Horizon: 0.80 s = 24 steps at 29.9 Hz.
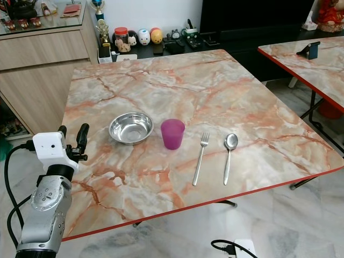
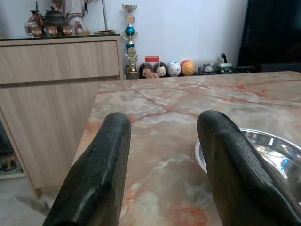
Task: Setting the table
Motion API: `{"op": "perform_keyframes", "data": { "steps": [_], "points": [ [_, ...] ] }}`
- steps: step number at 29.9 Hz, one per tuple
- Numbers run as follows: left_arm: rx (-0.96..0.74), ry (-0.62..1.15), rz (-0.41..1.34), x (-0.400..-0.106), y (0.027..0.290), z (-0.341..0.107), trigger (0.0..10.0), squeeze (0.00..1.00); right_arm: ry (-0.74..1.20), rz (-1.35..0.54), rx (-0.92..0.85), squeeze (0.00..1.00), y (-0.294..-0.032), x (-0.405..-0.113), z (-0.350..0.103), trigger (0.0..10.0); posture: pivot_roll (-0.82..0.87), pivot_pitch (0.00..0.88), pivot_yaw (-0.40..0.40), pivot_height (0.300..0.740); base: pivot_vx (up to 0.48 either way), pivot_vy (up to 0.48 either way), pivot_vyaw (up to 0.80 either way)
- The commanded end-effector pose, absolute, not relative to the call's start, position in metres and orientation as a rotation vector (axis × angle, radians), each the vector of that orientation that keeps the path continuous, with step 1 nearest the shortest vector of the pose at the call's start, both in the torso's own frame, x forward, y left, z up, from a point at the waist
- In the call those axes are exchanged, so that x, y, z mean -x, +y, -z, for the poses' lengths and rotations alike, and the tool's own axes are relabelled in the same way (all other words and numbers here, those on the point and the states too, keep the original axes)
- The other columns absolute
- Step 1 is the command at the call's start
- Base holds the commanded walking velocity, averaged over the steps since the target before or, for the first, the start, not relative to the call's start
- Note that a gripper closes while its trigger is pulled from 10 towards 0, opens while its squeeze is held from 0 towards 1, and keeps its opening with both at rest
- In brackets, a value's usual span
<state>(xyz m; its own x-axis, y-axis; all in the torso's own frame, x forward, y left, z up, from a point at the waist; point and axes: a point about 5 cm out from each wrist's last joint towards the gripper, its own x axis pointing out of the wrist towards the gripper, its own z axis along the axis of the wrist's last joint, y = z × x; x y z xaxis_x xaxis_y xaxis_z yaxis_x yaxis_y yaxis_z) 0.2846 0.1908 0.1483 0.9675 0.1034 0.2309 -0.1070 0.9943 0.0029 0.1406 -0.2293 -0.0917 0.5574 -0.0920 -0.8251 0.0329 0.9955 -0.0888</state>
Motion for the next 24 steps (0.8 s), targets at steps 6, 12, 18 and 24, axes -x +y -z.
{"op": "perform_keyframes", "data": {
  "steps": [6,12,18,24],
  "points": [
    [-0.022,-0.228,-0.099,-0.2836,0.1912,-0.1492,10.0,0.0,0.97,0.047,0.056,0.0,-0.2167,-0.1452,0.0929,10.0,-0.02,0.0,0.015,0.74,0.0,0.0,0.0],
    [-0.029,-0.228,-0.099,-0.2842,0.1927,-0.1495,10.0,0.0,0.968,0.044,0.049,0.0,-0.2145,-0.1457,0.0931,10.0,-0.02,0.0,0.017,0.74,0.0,0.0,0.0],
    [-0.029,-0.229,-0.095,-0.2852,0.1918,-0.1501,10.0,0.0,0.961,0.046,0.045,0.0,-0.2145,-0.1468,0.0925,10.0,-0.02,0.0,0.017,0.74,0.0,0.0,0.0],
    [-0.03,-0.231,-0.09,-0.2857,0.1903,-0.1507,10.0,0.0,0.958,0.047,0.042,0.0,-0.2154,-0.1481,0.0918,10.0,-0.02,0.0,0.016,0.74,0.128,0.0,0.0]
  ]
}}
